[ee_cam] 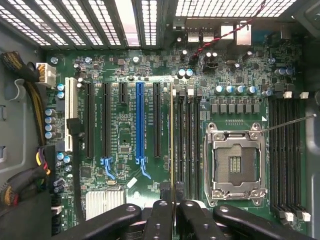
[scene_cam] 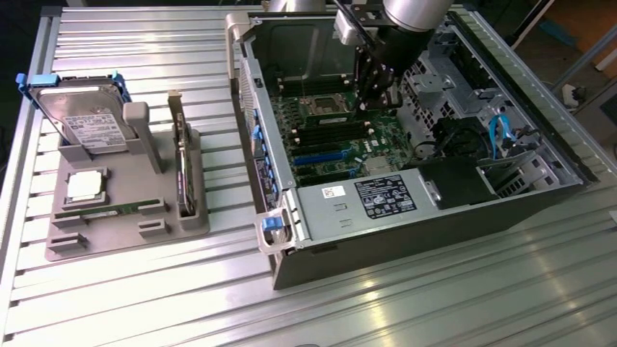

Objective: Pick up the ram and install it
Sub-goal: 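Insert the ram into the slot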

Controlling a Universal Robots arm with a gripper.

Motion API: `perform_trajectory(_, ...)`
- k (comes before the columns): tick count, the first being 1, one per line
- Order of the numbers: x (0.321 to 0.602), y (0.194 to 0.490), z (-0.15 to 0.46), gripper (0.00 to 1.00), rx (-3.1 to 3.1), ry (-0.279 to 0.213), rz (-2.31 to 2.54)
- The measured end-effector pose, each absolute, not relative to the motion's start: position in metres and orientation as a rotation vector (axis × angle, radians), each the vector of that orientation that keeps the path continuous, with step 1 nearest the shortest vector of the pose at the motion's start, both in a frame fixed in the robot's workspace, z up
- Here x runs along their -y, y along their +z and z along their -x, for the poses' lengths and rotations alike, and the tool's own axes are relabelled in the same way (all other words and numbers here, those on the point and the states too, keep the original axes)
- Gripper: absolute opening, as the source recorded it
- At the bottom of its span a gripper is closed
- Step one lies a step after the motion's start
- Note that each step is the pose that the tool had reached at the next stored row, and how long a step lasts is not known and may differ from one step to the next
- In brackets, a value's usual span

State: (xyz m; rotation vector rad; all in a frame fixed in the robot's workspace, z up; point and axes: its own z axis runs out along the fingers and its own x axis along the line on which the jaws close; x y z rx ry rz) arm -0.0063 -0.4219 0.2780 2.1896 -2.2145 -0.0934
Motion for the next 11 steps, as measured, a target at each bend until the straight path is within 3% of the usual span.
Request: perform_trajectory(11, 0.4218, 0.2748, 0.0023, 0.12, 2.215, -0.095, -2.190)
